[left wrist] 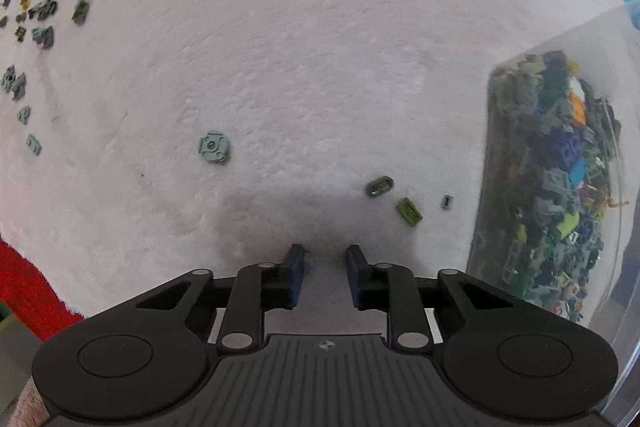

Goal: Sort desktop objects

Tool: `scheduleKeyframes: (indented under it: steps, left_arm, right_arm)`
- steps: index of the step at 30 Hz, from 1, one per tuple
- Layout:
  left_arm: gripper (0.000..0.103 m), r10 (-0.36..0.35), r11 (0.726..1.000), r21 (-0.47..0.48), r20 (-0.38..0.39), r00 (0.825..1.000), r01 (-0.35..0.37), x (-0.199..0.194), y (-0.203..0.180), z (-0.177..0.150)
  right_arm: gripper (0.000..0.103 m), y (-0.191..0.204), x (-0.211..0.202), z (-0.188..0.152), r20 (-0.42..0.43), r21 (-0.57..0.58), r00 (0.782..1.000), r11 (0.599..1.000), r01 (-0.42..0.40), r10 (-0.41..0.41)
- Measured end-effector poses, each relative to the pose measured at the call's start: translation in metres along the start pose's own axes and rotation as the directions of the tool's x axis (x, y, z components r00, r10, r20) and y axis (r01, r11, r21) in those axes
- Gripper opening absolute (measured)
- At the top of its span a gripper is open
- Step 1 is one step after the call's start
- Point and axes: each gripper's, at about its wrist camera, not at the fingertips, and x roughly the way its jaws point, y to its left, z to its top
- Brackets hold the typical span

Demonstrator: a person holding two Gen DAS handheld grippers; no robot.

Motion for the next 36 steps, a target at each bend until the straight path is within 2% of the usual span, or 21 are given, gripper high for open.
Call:
scheduleKeyframes:
  steps: [3,7,16,19,23,26,30,33,36]
  left_arm:
    - [0.024,-0.005,1.0,-0.001,0.001,1.0,0.005,-0.002,0.002,-0.002]
    - [0.007,-0.013,1.0,0.009,0.005,1.0,0.013,-0.008,0.005,-0.006]
    - [0.006,-0.08,0.996,0.038,0.025,0.996,0.079,-0.043,0.017,-0.017]
    - [0.006,-0.127,0.985,0.129,0.077,0.989,0.117,-0.082,0.012,-0.021]
    - [0.006,-0.209,0.946,0.285,0.157,0.965,0.158,-0.137,-0.008,-0.016]
    - [0.006,-0.279,0.9,0.396,0.202,0.939,0.182,-0.174,-0.022,-0.023]
    - [0.006,-0.348,0.833,0.522,0.24,0.907,0.182,-0.189,-0.049,-0.04]
    - [0.006,-0.382,0.778,0.609,0.263,0.886,0.155,-0.205,-0.075,-0.053]
    - [0.006,-0.398,0.746,0.65,0.262,0.879,0.143,-0.2,-0.093,-0.066]
  right_arm:
    - [0.017,0.0,0.002,0.001,-0.001,-0.001,1.0,1.0,-0.005,0.005]
    - [0.017,0.003,0.002,0.002,0.0,-0.008,1.0,1.0,-0.01,0.01]
    - [0.017,0.008,-0.003,0.004,0.015,-0.023,1.0,1.0,-0.012,0.012]
    - [0.017,0.011,-0.009,0.004,0.023,-0.032,1.0,0.999,-0.018,0.018]
    - [0.017,0.016,-0.018,0.005,0.041,-0.041,0.999,0.999,-0.021,0.023]
    - [0.017,0.019,-0.027,0.005,0.059,-0.044,0.998,0.999,-0.021,0.023]
    - [0.017,0.022,-0.041,0.005,0.085,-0.052,0.996,0.999,-0.015,0.019]
    - [0.017,0.021,-0.055,0.005,0.107,-0.054,0.994,0.999,-0.002,0.008]
    - [0.017,0.019,-0.069,0.003,0.125,-0.049,0.992,0.999,0.015,-0.009]
